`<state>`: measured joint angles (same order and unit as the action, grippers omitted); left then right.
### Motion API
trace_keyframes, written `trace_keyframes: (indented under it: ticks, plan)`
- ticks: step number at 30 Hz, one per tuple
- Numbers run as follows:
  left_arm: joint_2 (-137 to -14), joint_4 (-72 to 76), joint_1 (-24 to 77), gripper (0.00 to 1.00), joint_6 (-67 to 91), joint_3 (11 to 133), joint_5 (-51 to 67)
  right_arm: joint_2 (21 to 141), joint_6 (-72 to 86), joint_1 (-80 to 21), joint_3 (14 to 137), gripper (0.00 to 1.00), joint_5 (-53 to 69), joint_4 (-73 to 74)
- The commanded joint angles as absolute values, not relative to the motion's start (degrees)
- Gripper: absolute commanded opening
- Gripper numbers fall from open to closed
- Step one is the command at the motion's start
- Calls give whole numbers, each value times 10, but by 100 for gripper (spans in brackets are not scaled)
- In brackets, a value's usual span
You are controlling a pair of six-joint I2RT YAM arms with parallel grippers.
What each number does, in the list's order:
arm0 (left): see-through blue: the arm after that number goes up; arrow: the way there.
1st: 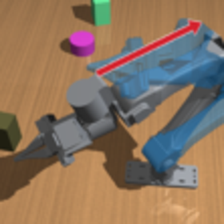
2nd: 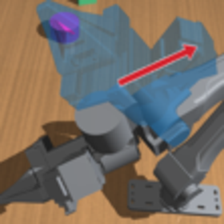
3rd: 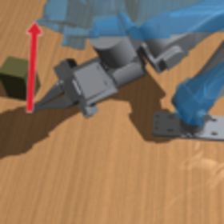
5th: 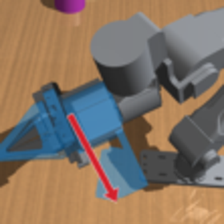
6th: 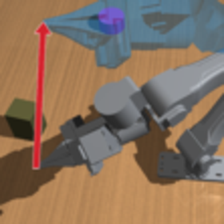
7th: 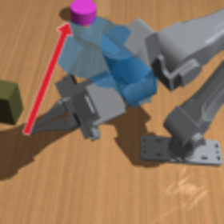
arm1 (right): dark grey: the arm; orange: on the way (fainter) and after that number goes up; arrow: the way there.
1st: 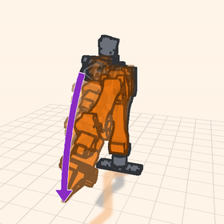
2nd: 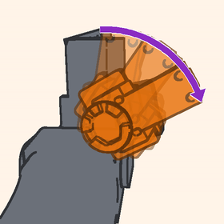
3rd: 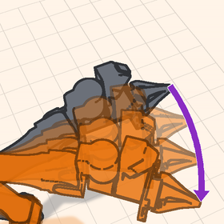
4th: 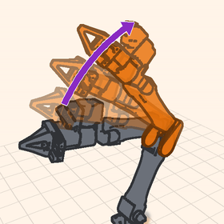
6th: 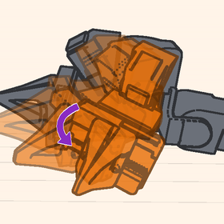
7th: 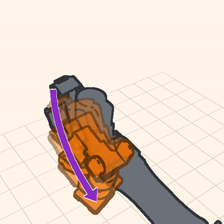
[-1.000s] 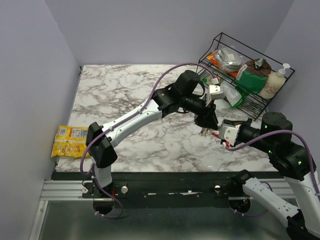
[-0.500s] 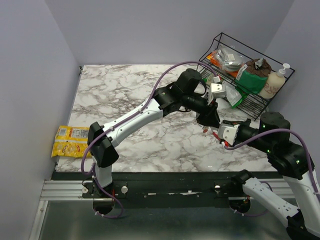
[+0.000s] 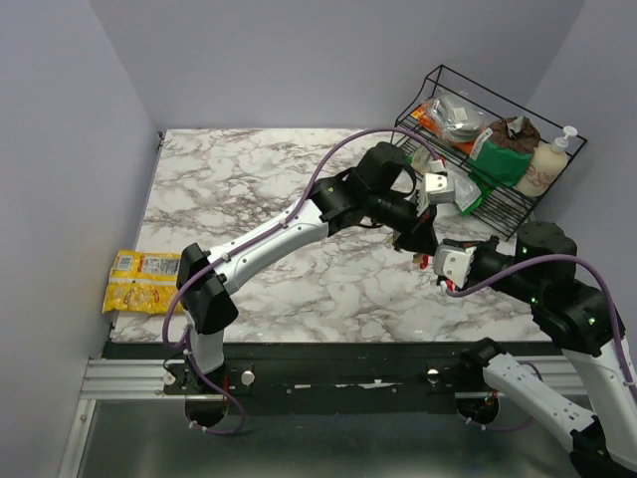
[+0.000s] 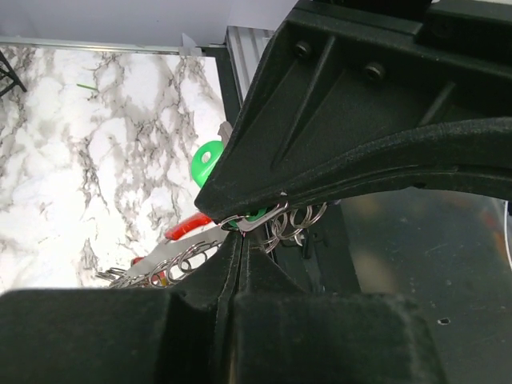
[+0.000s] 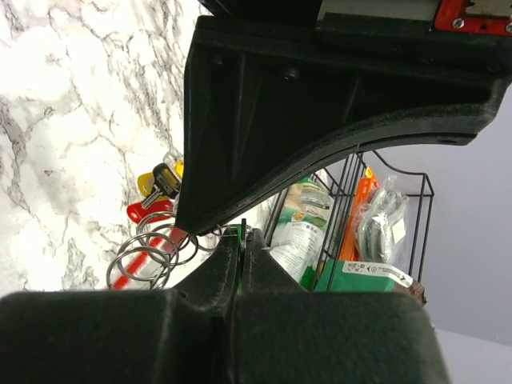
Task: Remove the keys from the keyring
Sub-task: Remove the key from the keyring.
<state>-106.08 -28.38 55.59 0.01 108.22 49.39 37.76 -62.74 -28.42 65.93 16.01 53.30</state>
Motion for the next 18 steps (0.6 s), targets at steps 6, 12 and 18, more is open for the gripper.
trace_keyframes:
  ticks: [6, 12, 18]
  plan:
    - [-984, -305, 558, 0, -109, 1001, 460, 356, -590, -277, 650, 1, 206, 522]
    - [-969, -383, 558, 0, -190, 1017, 451, 352, -563, -264, 643, 1, 291, 530]
    - [-960, -463, 572, 0, -295, 1041, 421, 386, -551, -263, 656, 1, 355, 528]
